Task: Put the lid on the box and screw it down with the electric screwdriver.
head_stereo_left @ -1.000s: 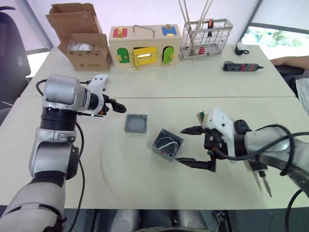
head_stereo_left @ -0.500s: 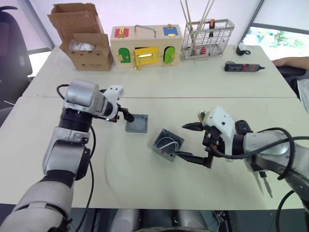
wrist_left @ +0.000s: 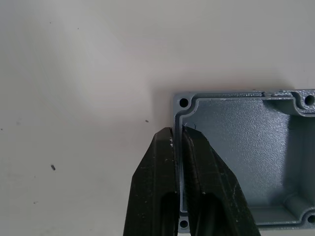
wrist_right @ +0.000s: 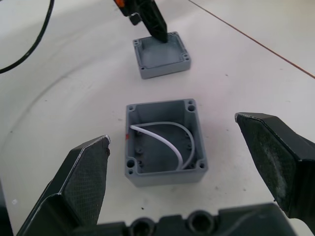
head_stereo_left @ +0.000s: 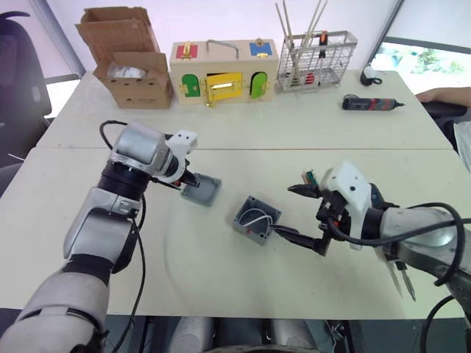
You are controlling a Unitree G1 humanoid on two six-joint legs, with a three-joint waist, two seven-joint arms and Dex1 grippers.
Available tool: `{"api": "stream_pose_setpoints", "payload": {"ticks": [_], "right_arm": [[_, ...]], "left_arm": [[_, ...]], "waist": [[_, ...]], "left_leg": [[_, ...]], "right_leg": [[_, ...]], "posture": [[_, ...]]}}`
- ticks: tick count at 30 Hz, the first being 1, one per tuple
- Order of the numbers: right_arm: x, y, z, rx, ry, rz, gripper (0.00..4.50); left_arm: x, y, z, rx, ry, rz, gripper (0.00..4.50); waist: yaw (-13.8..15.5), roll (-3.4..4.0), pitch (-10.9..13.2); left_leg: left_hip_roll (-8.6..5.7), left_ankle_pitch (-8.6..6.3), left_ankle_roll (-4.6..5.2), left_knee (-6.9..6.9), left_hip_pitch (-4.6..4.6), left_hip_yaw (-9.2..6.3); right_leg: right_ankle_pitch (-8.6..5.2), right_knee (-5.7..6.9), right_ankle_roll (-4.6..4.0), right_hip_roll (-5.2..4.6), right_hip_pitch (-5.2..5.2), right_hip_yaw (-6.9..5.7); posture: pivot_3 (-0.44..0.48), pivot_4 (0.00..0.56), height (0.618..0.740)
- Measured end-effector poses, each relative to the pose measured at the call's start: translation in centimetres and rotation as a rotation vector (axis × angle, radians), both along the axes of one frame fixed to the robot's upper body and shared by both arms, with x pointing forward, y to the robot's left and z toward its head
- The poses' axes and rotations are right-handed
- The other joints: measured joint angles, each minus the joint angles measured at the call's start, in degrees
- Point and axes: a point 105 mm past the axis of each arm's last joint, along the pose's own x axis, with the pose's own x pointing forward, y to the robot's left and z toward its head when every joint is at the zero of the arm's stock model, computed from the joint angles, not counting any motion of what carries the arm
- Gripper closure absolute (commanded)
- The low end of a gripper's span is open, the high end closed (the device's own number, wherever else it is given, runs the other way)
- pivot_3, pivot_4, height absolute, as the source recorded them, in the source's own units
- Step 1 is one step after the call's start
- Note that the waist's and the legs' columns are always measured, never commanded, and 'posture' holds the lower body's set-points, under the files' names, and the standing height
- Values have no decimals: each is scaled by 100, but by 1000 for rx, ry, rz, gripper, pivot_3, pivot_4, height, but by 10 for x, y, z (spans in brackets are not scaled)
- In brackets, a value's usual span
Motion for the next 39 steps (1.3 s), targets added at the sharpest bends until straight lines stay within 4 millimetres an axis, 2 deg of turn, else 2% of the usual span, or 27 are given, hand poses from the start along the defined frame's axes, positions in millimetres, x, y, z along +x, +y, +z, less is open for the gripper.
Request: {"api": "stream_pose_setpoints", "payload": {"ticks": [6,10,13,16,18,20,28,31,39], "right_arm": [[3,-1,8,70,-11,-12,0],[13,2,25,361,11,-56,0],[25,2,34,502,27,-108,0],[43,7,38,661,85,-171,0],[55,16,41,731,123,-192,0],[62,26,45,763,146,-191,0],[75,30,45,777,186,-234,0],[75,32,49,787,188,-217,0],[73,31,56,819,193,-188,0]], "left_arm": [[3,1,1,-10,-16,1,4457],[14,-3,7,-113,-141,-62,4457],[25,-13,37,-228,-316,-133,4457],[33,-22,85,-370,-547,-179,4457],[30,-37,107,-437,-646,-231,4457],[24,-51,119,-484,-696,-281,4457],[8,-74,124,-559,-751,-341,4457],[6,-75,128,-557,-772,-344,4457],[3,-75,122,-569,-759,-350,4457]], "waist": [[9,-1,-1],[0,-12,3],[-15,-17,6],[-33,-16,5],[-48,-16,5],[-44,-16,5],[-85,-16,5],[-150,-16,5],[-176,-16,5]], "left_leg": [[0,-1,2,1,0,-3],[2,13,-22,2,-8,-5],[2,14,-24,-2,-15,-5],[2,13,-24,-11,-16,-2],[2,14,-24,-11,-16,1],[2,13,-24,-11,-16,1],[2,13,-23,-11,-16,2],[2,13,-23,-11,-16,2],[5,13,-23,-13,-15,2]], "right_leg": [[0,1,0,0,3,-2],[0,5,-1,-7,-10,-1],[1,1,-1,-9,-21,0],[1,0,-1,-10,-28,0],[0,1,-1,-9,-29,1],[1,3,-1,-7,-28,-1],[1,5,-1,2,-29,-4],[1,7,-1,3,-29,-4],[1,7,-1,5,-30,-4]], "posture": [[0,150,740],[0,150,740],[0,150,740],[0,150,740],[0,150,740],[0,150,740],[0,150,740],[0,150,740],[0,150,740]]}}
